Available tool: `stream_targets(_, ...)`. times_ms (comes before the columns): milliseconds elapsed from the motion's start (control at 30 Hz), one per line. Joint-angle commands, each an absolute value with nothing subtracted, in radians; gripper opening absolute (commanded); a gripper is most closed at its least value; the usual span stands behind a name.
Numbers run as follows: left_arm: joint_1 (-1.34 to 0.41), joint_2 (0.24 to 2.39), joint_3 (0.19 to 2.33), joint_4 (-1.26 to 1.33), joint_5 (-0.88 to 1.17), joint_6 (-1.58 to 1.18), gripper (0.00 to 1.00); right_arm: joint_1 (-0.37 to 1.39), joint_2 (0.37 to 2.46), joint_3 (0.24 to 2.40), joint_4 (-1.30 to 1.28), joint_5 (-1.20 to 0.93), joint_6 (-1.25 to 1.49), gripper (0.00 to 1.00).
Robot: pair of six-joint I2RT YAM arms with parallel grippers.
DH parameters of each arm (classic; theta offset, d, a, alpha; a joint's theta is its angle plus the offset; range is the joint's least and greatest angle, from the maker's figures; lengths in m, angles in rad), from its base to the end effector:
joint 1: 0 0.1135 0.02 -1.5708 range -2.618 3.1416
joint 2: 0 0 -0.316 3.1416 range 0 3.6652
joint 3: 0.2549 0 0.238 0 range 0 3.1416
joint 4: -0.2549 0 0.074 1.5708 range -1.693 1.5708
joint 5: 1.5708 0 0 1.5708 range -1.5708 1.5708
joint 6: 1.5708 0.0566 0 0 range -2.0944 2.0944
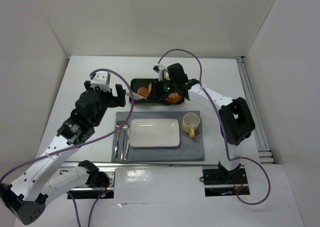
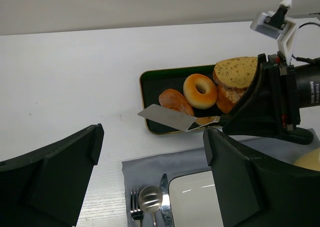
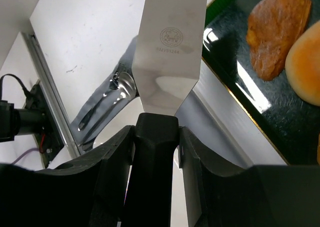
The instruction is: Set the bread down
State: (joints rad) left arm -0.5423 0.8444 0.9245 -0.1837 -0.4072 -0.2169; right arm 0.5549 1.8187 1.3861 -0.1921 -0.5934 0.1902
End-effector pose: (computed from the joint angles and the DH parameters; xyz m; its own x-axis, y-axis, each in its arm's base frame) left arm 0.1488 -0.0635 0.4150 -0.1159 -0.1609 -0.9801 0.1143 0.9781 -0.1740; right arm 0.3487 0.2534 0.3070 -0.6436 -0.2145 -0.7347 -0.7135 0.5155 0.4745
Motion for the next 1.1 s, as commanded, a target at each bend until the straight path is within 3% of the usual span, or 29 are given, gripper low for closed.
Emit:
stream_targets(0,-0.546,0.83,0.92,-0.12,-0.419,-0.238,1.0,0.565,1.839,1.367,-0.098,-0.58,0.238,0.0)
stream_targets(767,-0.546,0.83,0.92,-0.12,-0.428,-0.229,1.0,0.565,1.901,1.308,-0.057,-0.552,0.298,0.0)
stream_targets(1067,-0.546,0.821,0.92,-0.12,-0.428,-0.229,1.0,0.565,1.878,1.264,-0.023,-0.45,0.276,0.0)
